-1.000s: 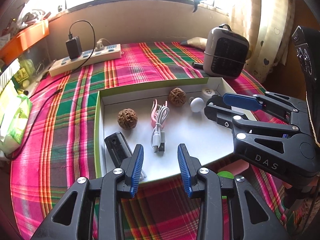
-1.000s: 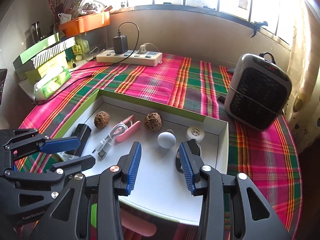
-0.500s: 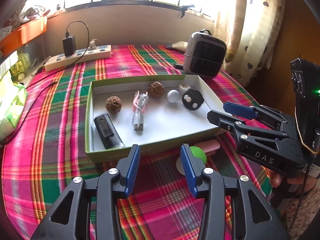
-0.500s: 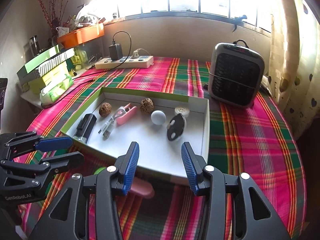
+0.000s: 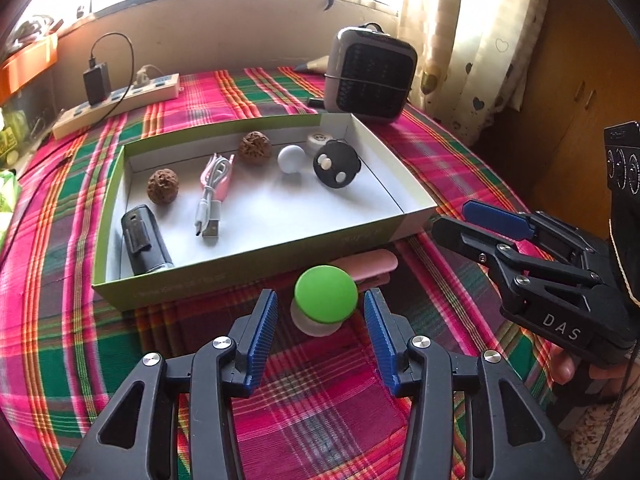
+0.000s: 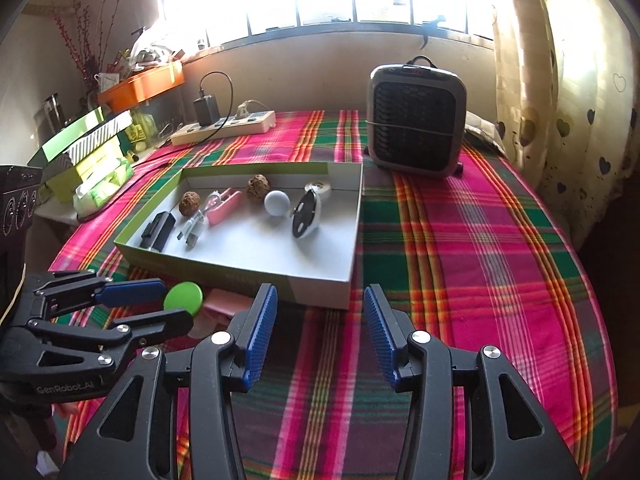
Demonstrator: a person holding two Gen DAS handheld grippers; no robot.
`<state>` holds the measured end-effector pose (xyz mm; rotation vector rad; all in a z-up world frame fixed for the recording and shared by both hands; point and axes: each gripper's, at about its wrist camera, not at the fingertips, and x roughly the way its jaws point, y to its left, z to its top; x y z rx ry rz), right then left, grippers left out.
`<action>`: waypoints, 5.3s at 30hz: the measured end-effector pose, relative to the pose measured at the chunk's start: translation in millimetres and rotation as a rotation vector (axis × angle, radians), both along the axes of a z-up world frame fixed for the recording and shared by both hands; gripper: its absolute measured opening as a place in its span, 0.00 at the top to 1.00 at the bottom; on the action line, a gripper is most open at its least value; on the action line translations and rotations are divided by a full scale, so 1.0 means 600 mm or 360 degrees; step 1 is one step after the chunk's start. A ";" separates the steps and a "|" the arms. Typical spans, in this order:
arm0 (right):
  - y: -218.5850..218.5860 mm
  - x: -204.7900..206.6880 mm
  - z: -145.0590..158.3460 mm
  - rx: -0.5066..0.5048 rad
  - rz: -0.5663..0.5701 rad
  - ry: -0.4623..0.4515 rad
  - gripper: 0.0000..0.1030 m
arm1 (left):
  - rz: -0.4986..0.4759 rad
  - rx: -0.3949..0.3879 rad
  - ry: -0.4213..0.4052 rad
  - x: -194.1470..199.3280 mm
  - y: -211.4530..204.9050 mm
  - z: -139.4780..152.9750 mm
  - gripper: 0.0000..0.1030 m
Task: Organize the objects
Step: 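Close the left tool on the green-capped mushroom object, then grasp the pink rounded object with the right tool while the left tool holds the mushroom, then carry the mushroom in the left tool and pink object in the right tool into the tray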
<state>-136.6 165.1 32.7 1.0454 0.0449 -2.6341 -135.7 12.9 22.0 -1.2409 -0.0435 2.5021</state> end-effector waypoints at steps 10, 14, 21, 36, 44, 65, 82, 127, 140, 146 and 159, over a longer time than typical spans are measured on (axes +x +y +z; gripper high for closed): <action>0.007 0.000 -0.014 -0.0019 0.0004 -0.0038 0.54 | 0.0034 -0.0048 -0.0022 -0.016 0.011 -0.010 0.58; 0.007 0.000 -0.019 -0.0023 0.0011 -0.0054 0.54 | 0.0061 -0.0036 -0.0021 -0.019 0.008 -0.012 0.58; 0.004 -0.001 -0.022 -0.0025 0.0024 -0.0069 0.54 | 0.0059 -0.0030 -0.0030 -0.018 0.007 -0.013 0.61; -0.030 -0.002 -0.036 -0.0045 0.0182 -0.0146 0.54 | 0.0108 -0.0047 0.0003 -0.007 -0.022 -0.001 0.69; -0.050 -0.015 -0.047 -0.0086 0.0278 -0.0213 0.54 | 0.0170 -0.0079 -0.0006 -0.001 -0.056 -0.004 0.69; -0.113 0.021 -0.046 0.0024 0.0538 -0.0215 0.54 | 0.0195 -0.0022 -0.0051 -0.002 -0.093 -0.019 0.69; -0.136 -0.012 -0.057 0.0187 0.0445 -0.0180 0.54 | 0.0232 -0.0007 -0.0054 -0.007 -0.102 -0.027 0.67; -0.142 -0.015 -0.055 0.0207 0.0372 -0.0164 0.82 | 0.0310 -0.0107 -0.0005 0.001 -0.086 -0.028 0.70; -0.136 -0.009 -0.053 0.0171 0.0365 -0.0168 0.82 | 0.0316 -0.0109 -0.0010 0.003 -0.088 -0.026 0.70; -0.134 -0.008 -0.051 0.0151 0.0360 -0.0165 0.82 | 0.0307 -0.0098 -0.0007 0.007 -0.088 -0.025 0.70; -0.126 0.005 -0.032 0.0094 0.0360 -0.0115 0.82 | 0.0293 -0.0095 0.0048 0.023 -0.080 -0.001 0.70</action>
